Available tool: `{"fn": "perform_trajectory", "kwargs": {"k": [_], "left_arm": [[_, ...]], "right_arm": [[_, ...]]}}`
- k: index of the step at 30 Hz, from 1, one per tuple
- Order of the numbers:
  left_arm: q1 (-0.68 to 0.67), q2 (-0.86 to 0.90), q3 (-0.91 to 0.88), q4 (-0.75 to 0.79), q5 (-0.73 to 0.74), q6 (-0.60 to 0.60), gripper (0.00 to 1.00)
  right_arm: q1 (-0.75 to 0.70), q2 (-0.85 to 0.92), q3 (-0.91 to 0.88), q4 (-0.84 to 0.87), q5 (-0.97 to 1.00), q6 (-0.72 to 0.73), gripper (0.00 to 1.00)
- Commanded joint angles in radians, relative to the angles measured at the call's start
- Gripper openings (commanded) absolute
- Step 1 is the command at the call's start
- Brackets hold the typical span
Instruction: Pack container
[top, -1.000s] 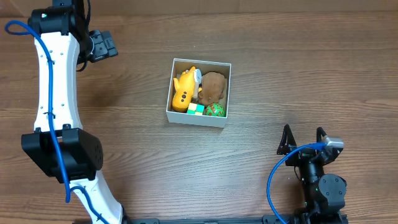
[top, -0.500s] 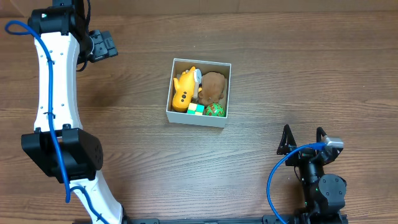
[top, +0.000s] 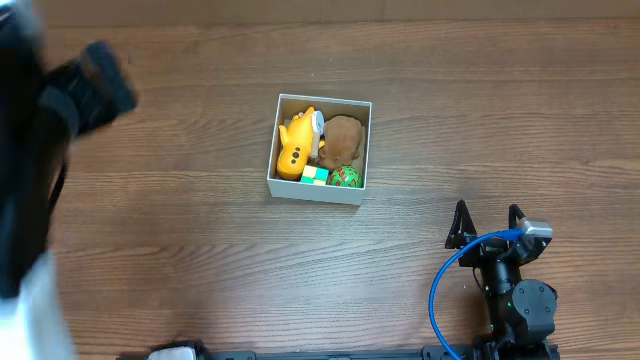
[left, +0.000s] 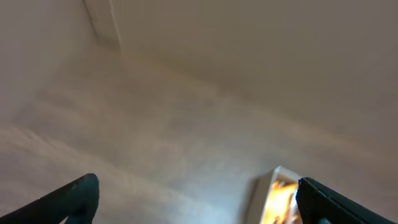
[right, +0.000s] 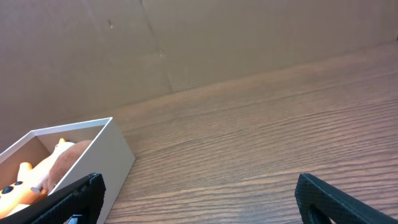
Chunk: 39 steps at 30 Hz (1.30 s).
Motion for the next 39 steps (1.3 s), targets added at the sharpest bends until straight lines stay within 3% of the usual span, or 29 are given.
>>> {"fn": "perform_trajectory", "kwargs": {"k": [1,8,14,19,24,34,39], "left_arm": [[-0.01,-0.182,0.001,-0.015,-0.045,0.001,1.0],[-0.01,-0.526,-0.098,-0.009,-0.048,0.0,1.0],[-0.01,-0.833,-0.374,-0.005,-0.045,0.0,1.0],[-0.01,-0.987,-0.584,0.003,-0.046,-0.002,1.0],[-0.004,-1.103,-0.842,0.07,-0.044,-0.078,1.0],[0.002,-1.234,-1.444,0.661,0.006,-0.082,1.0],[0.002,-1.242,-1.651,0.875,0.04,-0.082,1.0]], "right_arm": [[-0.005,-0.012,-0.002,0.006,-0.001,-0.007,1.0],[-0.005,-0.012,-0.002,0.006,-0.001,-0.007,1.0],[-0.005,-0.012,-0.002,0.006,-0.001,-0.007,1.0],[-0.005,-0.012,-0.002,0.006,-0.001,-0.007,1.0],[-0.005,-0.012,-0.002,0.006,-0.001,-0.007,1.0],[-0.005,-0.012,-0.002,0.006,-0.001,-0.007,1.0],[-0.005,-0.012,-0.002,0.006,-0.001,-0.007,1.0]]}}
